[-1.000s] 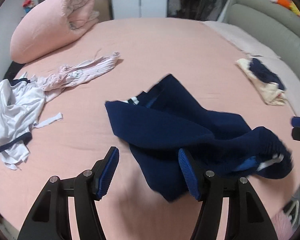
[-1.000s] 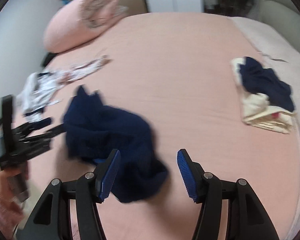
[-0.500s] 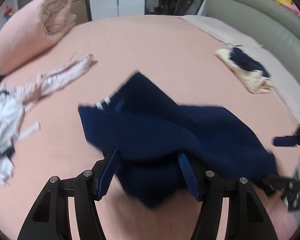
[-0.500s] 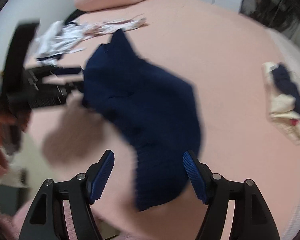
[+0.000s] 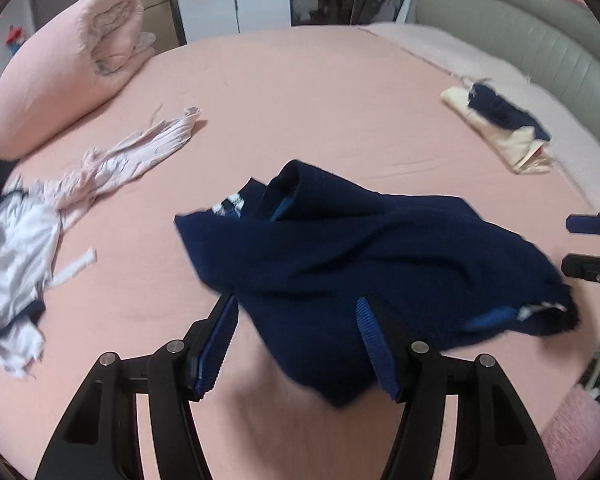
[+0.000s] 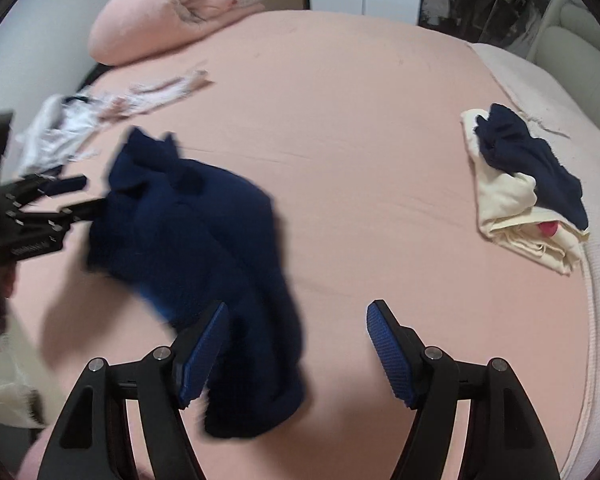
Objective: Fold clothes
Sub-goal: 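Hold the sweater hem with both grippers and spread it flat on the bed, then grasp the sweater hem with the left gripper while the right gripper releases and withdraws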
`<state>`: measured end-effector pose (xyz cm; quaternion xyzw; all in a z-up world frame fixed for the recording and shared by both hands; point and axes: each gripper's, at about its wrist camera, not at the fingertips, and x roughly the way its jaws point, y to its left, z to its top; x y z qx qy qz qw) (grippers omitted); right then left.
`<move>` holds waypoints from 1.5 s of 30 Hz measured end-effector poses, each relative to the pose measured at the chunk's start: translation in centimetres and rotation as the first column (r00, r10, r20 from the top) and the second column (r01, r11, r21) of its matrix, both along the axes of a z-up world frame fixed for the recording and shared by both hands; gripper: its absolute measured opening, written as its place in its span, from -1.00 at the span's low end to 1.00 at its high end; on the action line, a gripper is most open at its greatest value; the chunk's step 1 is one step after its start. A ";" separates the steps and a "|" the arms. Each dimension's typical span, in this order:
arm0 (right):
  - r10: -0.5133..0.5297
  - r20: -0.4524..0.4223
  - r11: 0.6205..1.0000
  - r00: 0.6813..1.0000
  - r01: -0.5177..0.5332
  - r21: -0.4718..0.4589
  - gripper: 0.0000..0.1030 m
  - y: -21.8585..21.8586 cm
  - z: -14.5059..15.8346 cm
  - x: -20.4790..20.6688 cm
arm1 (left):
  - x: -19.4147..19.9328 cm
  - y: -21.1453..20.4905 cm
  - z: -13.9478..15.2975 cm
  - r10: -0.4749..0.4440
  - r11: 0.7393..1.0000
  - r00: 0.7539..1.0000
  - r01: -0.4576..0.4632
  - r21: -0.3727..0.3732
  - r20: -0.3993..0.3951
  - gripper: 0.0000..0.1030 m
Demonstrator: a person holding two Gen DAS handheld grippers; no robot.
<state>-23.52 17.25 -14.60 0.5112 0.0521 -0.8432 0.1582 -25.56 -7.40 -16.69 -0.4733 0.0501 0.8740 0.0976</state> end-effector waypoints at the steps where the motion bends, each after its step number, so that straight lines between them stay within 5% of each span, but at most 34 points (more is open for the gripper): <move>1: 0.018 -0.002 1.000 1.000 -0.018 -0.016 0.39 0.3 0.7 0.9 | 0.9 0.0 0.4 0.034 0.999 0.999 -0.034 0.020 0.008 0.15; 6: 0.079 0.029 0.997 0.996 -0.079 -0.004 0.39 -0.7 -0.6 3.6 | 3.7 1.0 -1.6 0.034 0.999 0.999 -0.033 -0.007 0.020 0.16; 11: 0.007 0.121 0.999 0.993 -0.012 0.042 0.39 -0.6 -4.8 3.0 | 3.8 1.7 -3.6 0.015 0.999 0.999 -0.013 -0.036 0.051 0.16; 15: -0.057 0.106 0.998 0.993 0.056 0.011 0.39 0.8 -4.4 2.6 | 4.9 2.5 -3.1 -0.039 0.998 0.998 0.041 -0.037 0.048 0.15; 20: -0.049 0.084 0.997 0.995 0.044 0.062 0.39 1.0 -4.4 2.4 | 4.2 2.0 -4.2 0.000 0.996 0.999 0.005 -0.093 0.052 0.14; 23: -0.062 0.094 0.998 0.994 0.059 0.035 0.39 1.3 -5.2 2.4 | 3.5 1.8 -3.9 0.031 0.998 0.998 -0.028 -0.048 0.051 -0.30; 27: -0.090 0.051 0.996 0.995 0.090 -0.013 0.39 1.9 -4.3 2.9 | 3.2 1.7 -1.1 0.069 0.998 0.995 -0.069 0.004 -0.075 -0.36; 31: -0.098 0.017 0.995 0.995 0.099 -0.027 0.39 2.5 -3.2 3.4 | 1.7 1.8 -0.1 0.099 0.995 0.990 -0.099 0.008 -0.102 -0.36; 33: -0.105 0.026 0.994 0.994 0.106 -0.037 0.39 3.0 -3.2 3.5 | 0.7 2.5 -1.7 0.074 0.994 0.996 -0.078 -0.073 -0.060 -0.71; 34: -0.112 0.039 0.992 0.993 0.114 -0.045 0.39 3.4 -3.4 3.4 | 0.2 2.9 -2.5 0.062 0.991 0.997 -0.065 -0.114 -0.037 -0.74; 39: -0.092 0.125 0.966 0.988 0.119 -0.232 0.38 4.5 -3.4 2.6 | 0.7 2.6 -1.4 0.078 0.997 0.996 -0.077 0.023 -0.047 -0.86; 45: -0.027 0.066 0.992 0.997 0.035 -0.118 0.38 2.8 -1.8 3.8 | 1.8 0.6 3.1 0.129 0.987 0.988 -0.119 0.112 -0.085 -0.87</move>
